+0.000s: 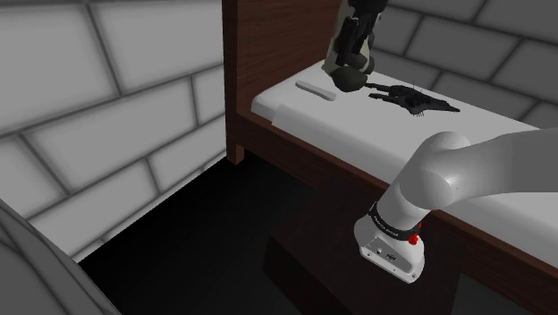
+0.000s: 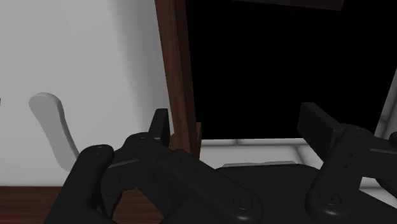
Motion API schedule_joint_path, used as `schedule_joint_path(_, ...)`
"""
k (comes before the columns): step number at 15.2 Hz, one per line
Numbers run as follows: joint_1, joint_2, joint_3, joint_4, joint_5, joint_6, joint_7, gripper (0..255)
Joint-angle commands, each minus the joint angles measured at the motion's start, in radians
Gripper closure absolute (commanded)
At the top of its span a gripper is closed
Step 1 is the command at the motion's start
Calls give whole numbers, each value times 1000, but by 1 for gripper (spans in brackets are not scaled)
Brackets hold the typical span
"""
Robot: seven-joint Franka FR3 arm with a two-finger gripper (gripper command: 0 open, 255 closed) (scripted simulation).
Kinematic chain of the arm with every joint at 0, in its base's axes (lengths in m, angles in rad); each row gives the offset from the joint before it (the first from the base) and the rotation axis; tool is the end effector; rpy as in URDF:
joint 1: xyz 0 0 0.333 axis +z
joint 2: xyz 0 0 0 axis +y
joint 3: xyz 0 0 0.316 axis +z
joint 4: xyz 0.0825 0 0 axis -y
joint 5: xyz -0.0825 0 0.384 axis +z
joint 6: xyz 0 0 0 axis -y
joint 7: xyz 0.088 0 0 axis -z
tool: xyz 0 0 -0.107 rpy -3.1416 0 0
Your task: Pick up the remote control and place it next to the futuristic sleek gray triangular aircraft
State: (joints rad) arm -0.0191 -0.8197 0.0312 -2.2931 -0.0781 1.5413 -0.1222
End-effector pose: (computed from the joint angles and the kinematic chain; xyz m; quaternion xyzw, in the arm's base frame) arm 0.2946 -0.0012 0.6280 0.9964 0.0600 0.0307 0.0523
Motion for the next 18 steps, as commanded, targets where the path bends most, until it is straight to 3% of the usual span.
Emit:
schedule_joint_path(1,0,0,0,0,0,0,0,0)
schedule_joint_path(9,-38,171,-137,-16,-64,184,-125,0)
schedule_joint_path(18,-64,439,-282,64,-75,369,-271,0)
